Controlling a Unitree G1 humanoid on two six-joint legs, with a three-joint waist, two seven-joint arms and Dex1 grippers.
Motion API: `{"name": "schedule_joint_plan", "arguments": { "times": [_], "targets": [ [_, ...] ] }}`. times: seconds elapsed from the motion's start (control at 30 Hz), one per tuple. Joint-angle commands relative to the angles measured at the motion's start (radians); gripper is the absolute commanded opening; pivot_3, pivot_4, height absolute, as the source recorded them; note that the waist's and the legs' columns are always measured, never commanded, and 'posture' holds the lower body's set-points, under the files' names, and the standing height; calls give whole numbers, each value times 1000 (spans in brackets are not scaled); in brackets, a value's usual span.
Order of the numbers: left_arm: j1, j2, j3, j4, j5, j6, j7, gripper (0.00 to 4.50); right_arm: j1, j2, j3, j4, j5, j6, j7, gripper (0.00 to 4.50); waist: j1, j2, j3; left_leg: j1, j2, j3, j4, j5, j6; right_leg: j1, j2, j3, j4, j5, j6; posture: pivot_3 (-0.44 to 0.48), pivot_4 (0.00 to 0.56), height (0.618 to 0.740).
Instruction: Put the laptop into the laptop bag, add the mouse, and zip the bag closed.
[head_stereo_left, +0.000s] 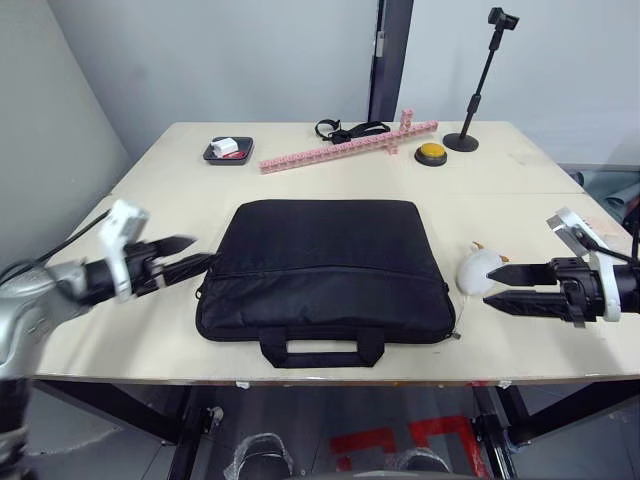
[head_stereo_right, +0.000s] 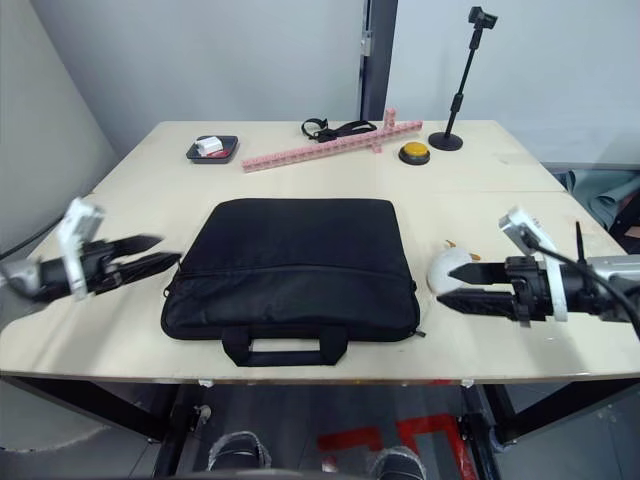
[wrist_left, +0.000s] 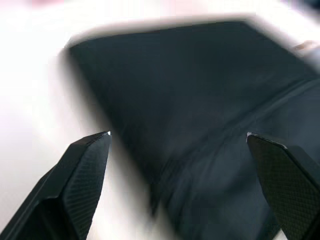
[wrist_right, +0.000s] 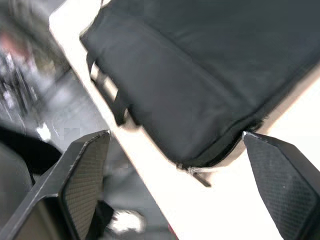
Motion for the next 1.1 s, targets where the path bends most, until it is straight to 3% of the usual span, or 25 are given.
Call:
{"name": "schedule_joint_plan", "arguments": {
  "times": [0.03, 0.33, 0.5, 0.63, 0.87, 0.93, 1.1],
  "targets": [
    [-121, -64, -141, 45, 54, -62, -37, 3362, 8, 23, -108, -72, 10, -138, 13, 4500, -9, 0, 0, 0, 0, 0, 1, 1, 1, 0, 0, 0, 1, 0, 0, 0, 150, 740],
    [-408, -307, -431, 417, 321, -338, -80, 87, 211, 46, -197, -113, -71, -301, 2, 4500, -20, -1, 0, -2, -1, 0, 1, 5, 8, 0, -1, 1, 0, 0, 0, 0, 150, 740],
    [-461, -404, -473, 597, 406, -446, -84, 35, 265, 55, -215, -90, -98, -290, -57, 4500, -17, -1, 0, -4, -1, -1, 1, 5, 8, 0, 0, 0, 0, 0, 1, 0, 150, 740],
    [-448, -407, -521, 674, 483, -493, -106, 35, 256, 79, -175, -42, -140, -281, -161, 4500, -14, -2, -1, -2, -2, 0, 1, 5, 8, 1, -1, 1, 0, 0, 1, 0, 150, 740],
    [-406, -410, -517, 675, 522, -507, -105, 35, 62, 174, -21, 115, -205, -192, -417, 4500, -21, 2, -9, 1, -2, 0, 1, 4, 6, 2, -1, 3, 0, 1, 2, 0, 150, 740],
    [-385, -406, -519, 651, 532, -510, -100, 35, -39, 247, 17, 169, -206, -145, -512, 4500, -24, 3, -10, 1, -2, 0, 0, 3, 4, 2, -1, 3, 0, 1, 3, 0, 150, 740],
    [-353, -395, -512, 594, 527, -486, -89, 35, -150, 345, 35, 213, -198, -43, -644, 4500, -17, 6, -13, 1, -2, 0, -1, 3, 5, 2, -1, 2, 0, 1, 3, 0, 150, 740]
  ]
}}
